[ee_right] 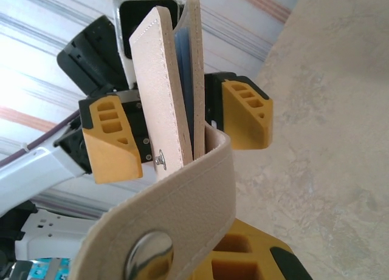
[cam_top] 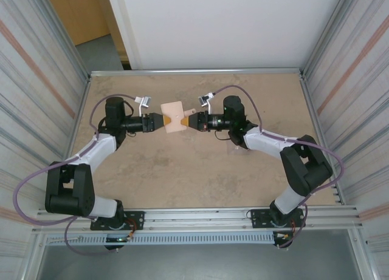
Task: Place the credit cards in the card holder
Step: Pick up the card holder from the center of the table.
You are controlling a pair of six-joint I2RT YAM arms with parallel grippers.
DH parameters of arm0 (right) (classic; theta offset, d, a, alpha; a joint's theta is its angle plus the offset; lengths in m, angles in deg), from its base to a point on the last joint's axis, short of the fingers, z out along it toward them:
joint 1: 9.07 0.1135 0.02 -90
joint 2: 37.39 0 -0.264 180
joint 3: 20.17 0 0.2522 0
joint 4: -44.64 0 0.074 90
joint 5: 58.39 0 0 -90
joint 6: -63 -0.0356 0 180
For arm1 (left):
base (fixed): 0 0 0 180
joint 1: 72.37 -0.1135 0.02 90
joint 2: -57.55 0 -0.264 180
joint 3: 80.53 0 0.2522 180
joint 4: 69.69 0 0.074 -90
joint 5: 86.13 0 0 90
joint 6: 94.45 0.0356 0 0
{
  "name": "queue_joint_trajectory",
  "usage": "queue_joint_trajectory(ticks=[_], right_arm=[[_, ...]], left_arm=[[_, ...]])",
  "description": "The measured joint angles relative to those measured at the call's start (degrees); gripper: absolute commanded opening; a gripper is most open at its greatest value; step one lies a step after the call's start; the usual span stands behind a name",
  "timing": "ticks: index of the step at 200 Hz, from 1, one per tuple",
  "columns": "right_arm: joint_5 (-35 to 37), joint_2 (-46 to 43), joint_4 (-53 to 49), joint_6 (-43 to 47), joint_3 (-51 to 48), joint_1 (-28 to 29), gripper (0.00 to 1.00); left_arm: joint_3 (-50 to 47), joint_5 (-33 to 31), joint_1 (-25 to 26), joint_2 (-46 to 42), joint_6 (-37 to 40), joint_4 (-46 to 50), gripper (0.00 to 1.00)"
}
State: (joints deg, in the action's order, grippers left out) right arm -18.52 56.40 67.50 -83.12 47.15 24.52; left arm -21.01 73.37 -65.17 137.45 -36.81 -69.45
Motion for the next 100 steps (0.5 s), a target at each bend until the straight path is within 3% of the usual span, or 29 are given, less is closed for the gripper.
queue_joint_trajectory(ticks=[42,80,100], right_arm=[[-1.0,2.5,2.0,-1.6,0.0,1.0,0.0],[-1.4,2.5,4.0,-2.0,-0.7,0.7,0.0],[-1.9,2.5,4.8,-2.0,-1.3,0.5,0.0]], left_arm=[[3.2,2.1,1.6,0.2,2.8,3.0,0.41],[3.8,2.5,1.4,0.3,5.6,6.5,0.31],[3.8,2.2,1.4,0.4,6.8,8.2,0.06]])
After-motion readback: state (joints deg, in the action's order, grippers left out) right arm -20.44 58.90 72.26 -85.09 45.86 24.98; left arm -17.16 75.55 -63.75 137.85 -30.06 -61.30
